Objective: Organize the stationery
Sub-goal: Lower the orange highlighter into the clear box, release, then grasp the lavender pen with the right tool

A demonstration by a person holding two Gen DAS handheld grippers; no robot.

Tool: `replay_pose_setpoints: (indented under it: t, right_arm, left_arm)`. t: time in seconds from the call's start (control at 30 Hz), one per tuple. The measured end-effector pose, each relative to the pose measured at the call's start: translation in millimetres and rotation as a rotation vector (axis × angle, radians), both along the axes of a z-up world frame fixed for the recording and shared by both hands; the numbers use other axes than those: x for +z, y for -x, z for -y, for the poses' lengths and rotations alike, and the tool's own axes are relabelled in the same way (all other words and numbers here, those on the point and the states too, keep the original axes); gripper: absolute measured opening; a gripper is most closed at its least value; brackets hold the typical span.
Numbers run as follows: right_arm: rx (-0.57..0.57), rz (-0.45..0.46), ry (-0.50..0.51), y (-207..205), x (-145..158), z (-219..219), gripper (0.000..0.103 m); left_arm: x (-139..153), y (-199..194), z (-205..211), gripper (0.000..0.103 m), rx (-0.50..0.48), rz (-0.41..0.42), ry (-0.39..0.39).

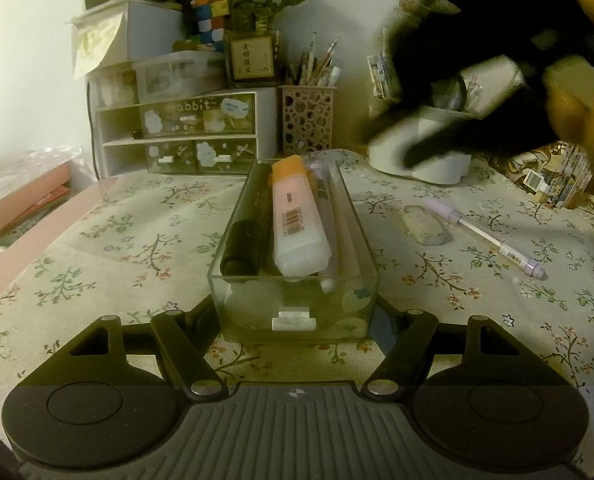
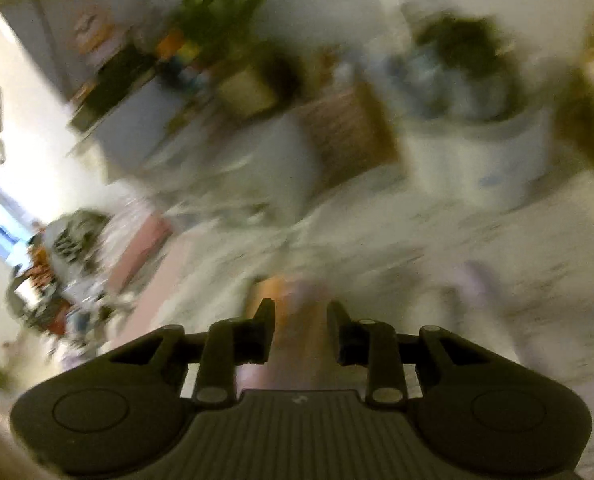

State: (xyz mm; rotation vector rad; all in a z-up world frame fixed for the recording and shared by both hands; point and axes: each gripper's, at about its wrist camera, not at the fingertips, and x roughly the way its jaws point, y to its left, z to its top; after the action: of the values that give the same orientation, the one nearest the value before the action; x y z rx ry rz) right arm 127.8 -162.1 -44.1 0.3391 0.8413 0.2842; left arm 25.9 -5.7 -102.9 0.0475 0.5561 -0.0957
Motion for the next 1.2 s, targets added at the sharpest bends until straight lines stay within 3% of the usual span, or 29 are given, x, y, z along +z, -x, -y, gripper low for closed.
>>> replay_pose_setpoints:
  t: [0.13,0.27,0.53,0.57,0.6,0.67,1.07,1.2]
  right_arm:
    - [-0.11,0.022,0.091,6,-4,42,0.036]
    - [-0.151,0.038,0.24,16,-14,65,0.036]
    - [0.024,0.046,0.407,17,-29,42,0.036]
    - [0.058,0.03,0.411,14,-33,37,0.034]
    - [0.076,0.011,0.435,11,-40,32,0.023]
    - [0.075,-0.004,0.506,9,-46,23,0.022]
    - [-0.107,-0.059,0.23,12,-44,48,0.022]
    - [-0.148,-0.059,0.179,17,-46,49,0.022]
  left_arm:
    - [0,0,0,0.072,-0.001,0.0,0.0]
    - [0,0,1,0.072,-0.002,0.0,-0.001]
    - [-1,0,1,0.072,-0.001,0.0,-0.001]
    - [-1,0,1,0.072,-0.001,0.0,-0.001]
    - [-1,0,1,0.072,-0.001,0.0,-0.001]
    - [-1,0,1,0.072,-0.002,0.001,0.0]
    - [-1,0,2,0.072,-0.004,0.002,0.004]
    - [-1,0,1,0.072,-0.005,0.002,0.005]
